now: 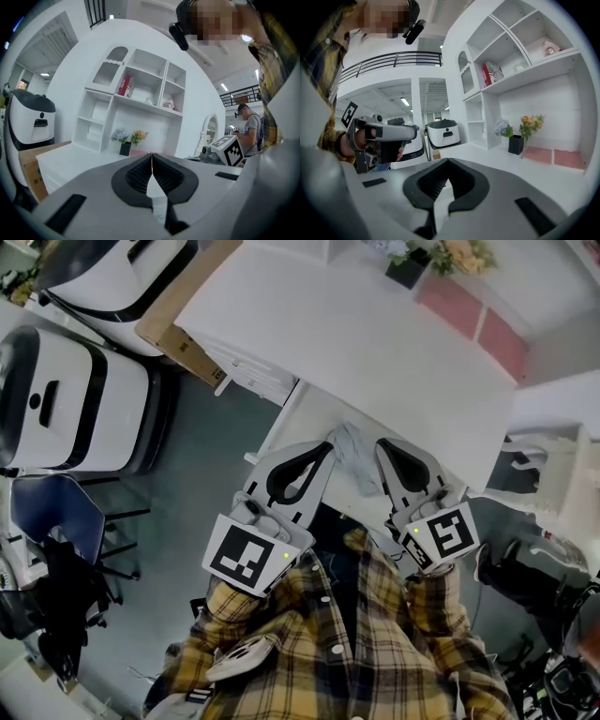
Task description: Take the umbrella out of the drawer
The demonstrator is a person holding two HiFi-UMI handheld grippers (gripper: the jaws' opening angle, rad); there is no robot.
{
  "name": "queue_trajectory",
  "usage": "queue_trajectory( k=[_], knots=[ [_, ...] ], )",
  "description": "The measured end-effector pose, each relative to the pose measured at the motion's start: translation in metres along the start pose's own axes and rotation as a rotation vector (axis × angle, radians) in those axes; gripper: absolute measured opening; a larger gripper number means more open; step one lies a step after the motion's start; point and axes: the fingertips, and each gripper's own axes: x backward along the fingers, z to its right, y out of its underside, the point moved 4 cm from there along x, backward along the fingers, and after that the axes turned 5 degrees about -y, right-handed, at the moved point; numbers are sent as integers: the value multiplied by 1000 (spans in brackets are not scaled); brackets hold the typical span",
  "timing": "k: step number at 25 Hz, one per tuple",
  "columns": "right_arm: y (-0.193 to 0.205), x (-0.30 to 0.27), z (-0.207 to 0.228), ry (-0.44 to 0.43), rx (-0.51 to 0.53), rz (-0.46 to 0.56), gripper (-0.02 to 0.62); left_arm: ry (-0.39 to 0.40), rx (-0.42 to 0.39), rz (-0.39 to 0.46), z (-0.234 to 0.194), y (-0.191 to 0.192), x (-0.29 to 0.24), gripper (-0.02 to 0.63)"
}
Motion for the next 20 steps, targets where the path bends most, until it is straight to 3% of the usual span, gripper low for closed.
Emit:
queue_trajectory(
  k=[8,20],
  knots=[
    [-5,2,21,60,-25,6,17,66,-5,-28,-1,-8,-31,23],
    [-13,19,44,230,-64,34,17,272,-48,-69,5,-18,-83,23]
  ],
)
